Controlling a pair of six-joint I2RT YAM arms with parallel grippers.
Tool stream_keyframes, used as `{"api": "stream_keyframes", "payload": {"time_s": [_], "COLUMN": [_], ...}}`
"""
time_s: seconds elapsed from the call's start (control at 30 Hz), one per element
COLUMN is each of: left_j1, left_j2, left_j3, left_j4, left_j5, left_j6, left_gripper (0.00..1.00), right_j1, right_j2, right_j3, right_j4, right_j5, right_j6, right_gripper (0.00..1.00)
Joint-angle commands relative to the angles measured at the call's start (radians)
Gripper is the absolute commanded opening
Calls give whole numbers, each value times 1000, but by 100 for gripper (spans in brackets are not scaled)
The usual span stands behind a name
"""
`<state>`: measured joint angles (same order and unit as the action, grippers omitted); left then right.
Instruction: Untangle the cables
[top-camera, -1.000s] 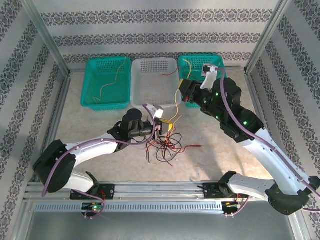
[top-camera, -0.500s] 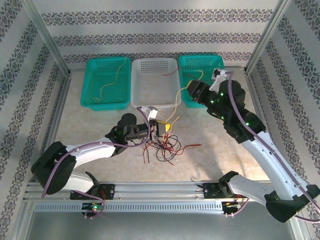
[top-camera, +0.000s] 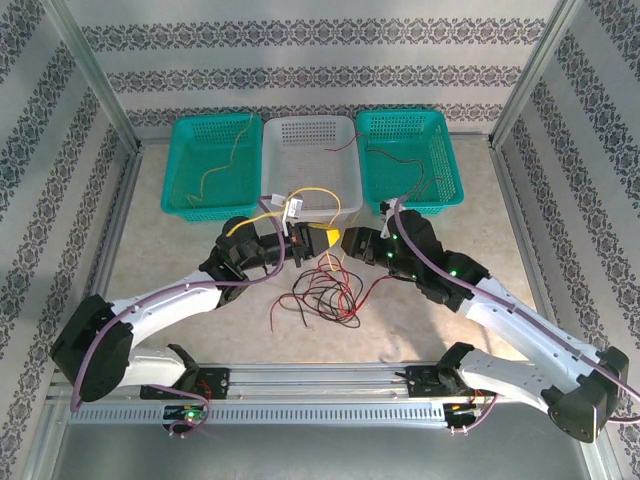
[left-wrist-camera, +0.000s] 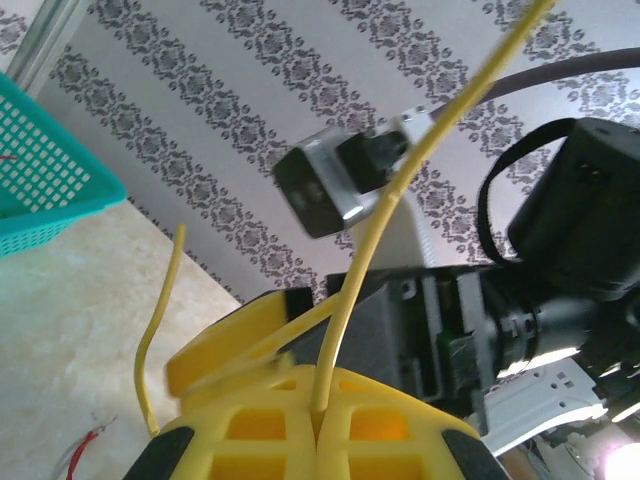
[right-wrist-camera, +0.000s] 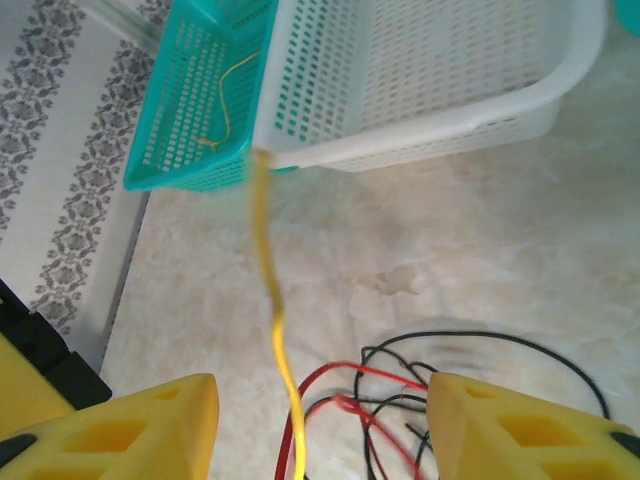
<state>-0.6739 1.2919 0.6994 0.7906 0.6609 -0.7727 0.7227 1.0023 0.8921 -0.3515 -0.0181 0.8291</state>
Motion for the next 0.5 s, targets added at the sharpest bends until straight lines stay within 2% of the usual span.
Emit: {"api": "stream_keyframes", "payload": {"time_s": [0.0,0.1,0.23,0.27,0.37,0.47], "left_j1": [5,5,12,19,55,108], "left_j2": [-17,-23,-59,-73,-133,-228], "left_j3": [31,32,30,27,-11,-91], "left_j4": [9,4,-23,-38,-50,-5], "left_j5": [46,49,36,31,-12,-104], "left_j6": [-12,-11,9,14,20,-20], "left_gripper": [0,0,0,0,0,0], "right_j1": [-4,-22,-68,-86,-131,-193], "right_j2": [30,57,57,50,-7,-61], "right_j3": [1,6,-26,-41,-113,-198], "right_j4": [90,114,103,98,99,126], "right_j5": [-25,-36,-8,-4,24,-11], "right_j6": [10,21,48,60,95,142], "right_gripper": [57,47,14,9,0,0]}}
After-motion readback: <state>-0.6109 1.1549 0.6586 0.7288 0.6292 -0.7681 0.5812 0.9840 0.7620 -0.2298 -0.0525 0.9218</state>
